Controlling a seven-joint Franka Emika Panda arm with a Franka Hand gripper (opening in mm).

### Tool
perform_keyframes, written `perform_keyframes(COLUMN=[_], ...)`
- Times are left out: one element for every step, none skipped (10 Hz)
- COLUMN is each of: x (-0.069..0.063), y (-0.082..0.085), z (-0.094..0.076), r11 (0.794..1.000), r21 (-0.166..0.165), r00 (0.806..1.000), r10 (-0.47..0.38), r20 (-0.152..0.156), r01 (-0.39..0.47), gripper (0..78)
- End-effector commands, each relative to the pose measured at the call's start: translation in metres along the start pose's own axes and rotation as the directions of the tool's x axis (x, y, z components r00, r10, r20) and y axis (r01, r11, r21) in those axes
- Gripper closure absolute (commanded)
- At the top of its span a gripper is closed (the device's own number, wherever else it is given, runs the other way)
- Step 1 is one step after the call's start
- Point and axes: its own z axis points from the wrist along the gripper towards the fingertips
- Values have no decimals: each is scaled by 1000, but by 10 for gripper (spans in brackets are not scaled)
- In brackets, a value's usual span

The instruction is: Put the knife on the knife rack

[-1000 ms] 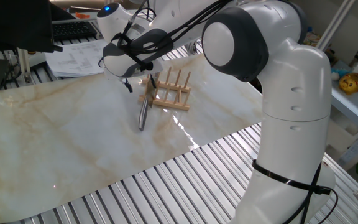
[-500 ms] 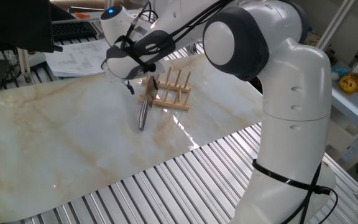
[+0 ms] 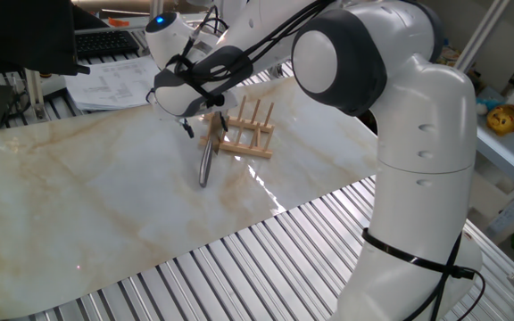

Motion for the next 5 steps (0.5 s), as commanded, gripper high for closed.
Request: perform_keyframes(x=[0,1,3,5,6], y=[-6,-5,-3,-2,-1], z=[11,12,13,15,16], r11=[1000,1000,1000,1000,1000], r21=[-2,-2,-2,0,1], r00=[1000,1000,1000,1000,1000], r10=[3,7,12,16,16], r20=[4,3,3,5,6], r01=[-3,-7,-12,-16,-16], gripper=[3,3,3,3,3])
